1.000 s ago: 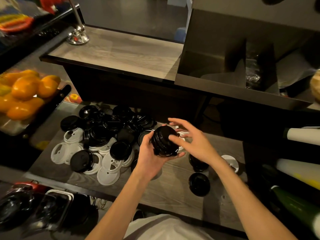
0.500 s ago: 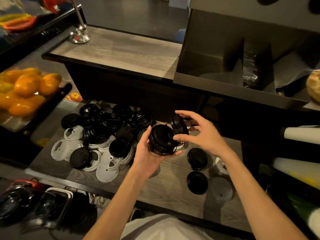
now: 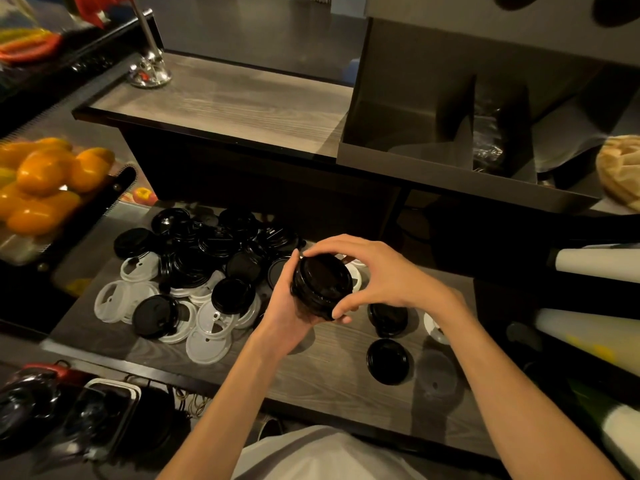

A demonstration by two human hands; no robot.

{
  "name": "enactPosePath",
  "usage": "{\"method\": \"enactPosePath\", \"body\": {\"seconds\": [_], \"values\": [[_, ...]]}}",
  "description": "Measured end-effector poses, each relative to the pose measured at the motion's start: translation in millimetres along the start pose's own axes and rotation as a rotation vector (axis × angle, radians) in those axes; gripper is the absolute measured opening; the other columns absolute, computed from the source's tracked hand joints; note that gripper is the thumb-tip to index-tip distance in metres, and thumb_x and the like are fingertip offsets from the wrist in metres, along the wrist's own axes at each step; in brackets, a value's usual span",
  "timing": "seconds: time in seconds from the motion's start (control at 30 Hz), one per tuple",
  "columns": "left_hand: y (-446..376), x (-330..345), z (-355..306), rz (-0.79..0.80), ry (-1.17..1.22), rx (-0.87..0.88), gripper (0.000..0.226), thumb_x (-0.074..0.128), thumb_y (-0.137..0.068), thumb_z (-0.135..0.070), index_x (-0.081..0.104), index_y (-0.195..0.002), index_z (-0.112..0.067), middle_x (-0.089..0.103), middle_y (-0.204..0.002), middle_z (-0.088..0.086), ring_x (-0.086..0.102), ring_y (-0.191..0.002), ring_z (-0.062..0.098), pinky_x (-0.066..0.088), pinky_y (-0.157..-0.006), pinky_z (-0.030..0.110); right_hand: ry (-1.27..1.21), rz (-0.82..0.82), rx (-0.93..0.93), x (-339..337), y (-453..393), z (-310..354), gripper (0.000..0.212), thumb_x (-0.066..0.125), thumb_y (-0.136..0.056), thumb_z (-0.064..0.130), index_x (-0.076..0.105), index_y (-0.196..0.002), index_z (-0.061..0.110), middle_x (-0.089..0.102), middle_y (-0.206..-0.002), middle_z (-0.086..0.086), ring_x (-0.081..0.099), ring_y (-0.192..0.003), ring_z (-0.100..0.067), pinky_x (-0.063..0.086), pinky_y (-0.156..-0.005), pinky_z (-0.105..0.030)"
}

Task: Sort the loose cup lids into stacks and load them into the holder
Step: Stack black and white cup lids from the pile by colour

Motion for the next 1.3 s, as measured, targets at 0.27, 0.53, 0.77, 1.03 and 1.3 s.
{"method": "enactPosePath", "body": {"seconds": [0.27,0.53,0.77,1.03,1.3], "values": [[2.9,7.5,-3.7,-0.012,-0.154,0.093,0.066,0.019,-0.100,-0.068,0.062,-0.131,-0.028,0.073,-0.122,0.009,0.069,-0.100,0.044,0.061,-0.059,0.047,-0.008,-0.096,0.065,7.8,6.0,-9.3,0.081,0.091,-0.072,0.046,0.051,-0.142,0.050,0.049,-0.140,0.024,0.048,-0.132,-0.001,0.049,-0.110,-0.038],[6.0,10.6,-5.7,-0.067,-0.167,0.110,0.056,0.025,-0.107,-0.054,0.074,-0.112,-0.026,0.076,-0.114,0.008,0.075,-0.096,0.029,0.061,-0.066,0.048,-0.019,-0.151,0.073,13.0,10.6,-5.7,0.080,0.090,-0.076,0.039,0.044,-0.141,0.047,0.053,-0.138,0.022,0.050,-0.134,-0.004,0.047,-0.111,-0.041],[6.1,-9.5,-9.2,0.013,0.137,0.147,0.056,0.031,-0.107,-0.052,0.057,-0.144,-0.018,0.059,-0.144,0.015,0.057,-0.132,0.035,0.053,-0.098,0.061,-0.298,-0.432,0.119,-5.9,20.8,-13.7,0.067,0.083,-0.086,0.022,0.049,-0.143,0.030,0.061,-0.135,0.016,0.059,-0.126,-0.002,0.050,-0.100,-0.019],[7.8,-12.5,-12.0,0.056,0.104,0.187,0.058,0.028,-0.108,-0.053,0.044,-0.153,-0.020,0.048,-0.154,0.016,0.044,-0.143,0.038,0.042,-0.108,0.061,-0.263,-0.438,0.145,-3.6,19.9,-12.6,0.069,0.084,-0.085,0.027,0.050,-0.145,0.033,0.060,-0.136,0.016,0.059,-0.126,-0.004,0.054,-0.102,-0.028],[16.0,-0.2,-17.4,0.065,-0.113,0.262,0.048,0.027,-0.109,-0.042,0.040,-0.154,-0.028,0.051,-0.152,0.009,0.050,-0.140,0.031,0.037,-0.112,0.058,-0.112,-0.401,0.154,7.6,11.9,2.9,0.071,0.084,-0.080,0.048,0.049,-0.142,0.045,0.060,-0.134,0.022,0.057,-0.126,-0.002,0.054,-0.104,-0.037]]}}
Point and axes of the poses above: each hand's wrist, its own y-axis away from the middle knuckle, its own x-axis out of the palm, z = x × y, the point moved 4 cm from there along -y, towards the middle knuckle
